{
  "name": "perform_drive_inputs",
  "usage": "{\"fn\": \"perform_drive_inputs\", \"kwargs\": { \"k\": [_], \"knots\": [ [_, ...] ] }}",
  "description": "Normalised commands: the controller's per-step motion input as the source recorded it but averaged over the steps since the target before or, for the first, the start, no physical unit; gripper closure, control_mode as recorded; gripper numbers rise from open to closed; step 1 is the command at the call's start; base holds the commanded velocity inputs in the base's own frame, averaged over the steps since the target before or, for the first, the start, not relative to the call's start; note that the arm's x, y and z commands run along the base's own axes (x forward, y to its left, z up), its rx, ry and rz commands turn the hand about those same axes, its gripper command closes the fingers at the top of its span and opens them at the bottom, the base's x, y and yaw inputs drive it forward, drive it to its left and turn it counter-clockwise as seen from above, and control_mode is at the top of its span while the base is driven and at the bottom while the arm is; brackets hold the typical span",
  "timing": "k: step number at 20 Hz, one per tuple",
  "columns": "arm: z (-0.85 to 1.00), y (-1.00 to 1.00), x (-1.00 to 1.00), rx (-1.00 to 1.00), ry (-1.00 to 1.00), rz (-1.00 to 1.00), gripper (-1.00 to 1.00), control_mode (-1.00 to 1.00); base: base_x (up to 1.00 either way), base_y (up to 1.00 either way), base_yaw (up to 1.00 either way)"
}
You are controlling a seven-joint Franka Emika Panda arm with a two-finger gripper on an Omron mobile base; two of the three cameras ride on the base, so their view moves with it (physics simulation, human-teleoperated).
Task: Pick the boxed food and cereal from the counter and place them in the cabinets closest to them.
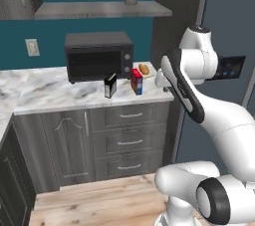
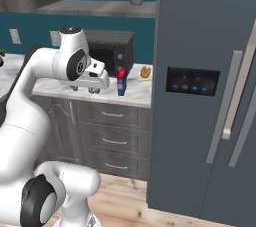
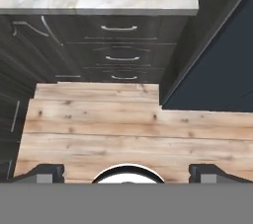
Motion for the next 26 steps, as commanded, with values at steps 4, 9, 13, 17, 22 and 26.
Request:
{"fn": "perform_drive_inputs", "kwargs": {
  "k": [4,9,13,17,22,26],
  "knots": [
    [0.00,0.00,0.00,0.00,0.00,0.00,-1.00,1.00,0.49,-0.05,0.00],
    [0.00,0.00,0.00,0.00,0.00,0.00,-1.00,1.00,0.52,-0.04,0.00],
    [0.00,0.00,0.00,0.00,0.00,0.00,-1.00,1.00,0.55,-0.04,0.00],
    [0.00,0.00,0.00,0.00,0.00,0.00,-1.00,1.00,0.57,-0.05,0.00],
    [0.00,0.00,0.00,0.00,0.00,0.00,-1.00,1.00,0.57,-0.06,0.00],
    [0.00,0.00,0.00,0.00,0.00,0.00,-1.00,1.00,0.52,-0.04,0.00]
  ]
}}
